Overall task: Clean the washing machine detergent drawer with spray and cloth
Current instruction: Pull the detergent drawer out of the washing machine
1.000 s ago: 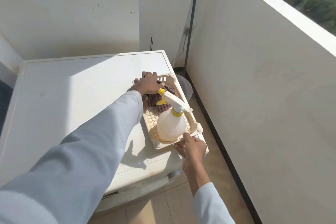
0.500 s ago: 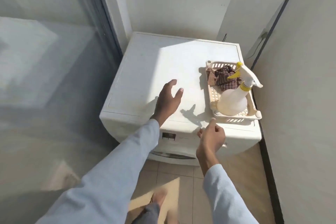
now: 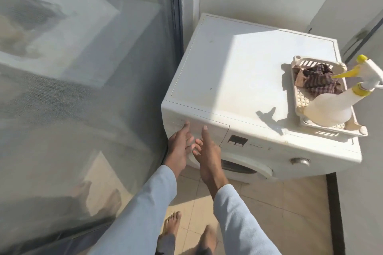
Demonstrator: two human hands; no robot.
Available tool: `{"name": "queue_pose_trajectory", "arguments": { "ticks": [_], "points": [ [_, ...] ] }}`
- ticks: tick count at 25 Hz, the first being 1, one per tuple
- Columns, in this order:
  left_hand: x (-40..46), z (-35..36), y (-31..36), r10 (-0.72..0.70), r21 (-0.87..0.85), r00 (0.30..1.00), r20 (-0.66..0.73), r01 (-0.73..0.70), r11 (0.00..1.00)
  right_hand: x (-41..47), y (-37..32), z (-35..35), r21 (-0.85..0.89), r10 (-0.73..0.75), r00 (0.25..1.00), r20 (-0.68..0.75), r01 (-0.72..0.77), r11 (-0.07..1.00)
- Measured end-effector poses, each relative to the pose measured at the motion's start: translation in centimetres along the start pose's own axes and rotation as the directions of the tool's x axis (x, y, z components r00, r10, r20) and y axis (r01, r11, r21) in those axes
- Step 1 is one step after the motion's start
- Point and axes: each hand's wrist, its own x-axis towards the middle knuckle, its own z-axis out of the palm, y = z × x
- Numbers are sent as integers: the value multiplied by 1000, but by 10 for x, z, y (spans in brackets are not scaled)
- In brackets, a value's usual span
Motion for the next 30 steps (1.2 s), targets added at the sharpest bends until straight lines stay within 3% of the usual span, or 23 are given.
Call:
{"name": "queue_pose_trajectory", "arguments": {
  "ticks": [2, 8, 17, 30],
  "points": [
    [21, -6, 6, -60, -63, 993, 98, 66, 996, 13, 5, 13, 136, 20, 1000, -16, -18, 991],
    [52, -15, 16, -36, -151, 963, 267, 78, 985, 40, 6, 31, 432, -3, 998, -56, 27, 902],
    [50, -35, -5, -9, -135, 958, 286, 49, 990, 32, 34, 29, 414, -79, 989, -122, 123, 902],
    [-13, -110, -55, -13, -115, 943, 332, 54, 992, -55, 99, 9, 393, -65, 991, -113, 105, 914]
  ]
}}
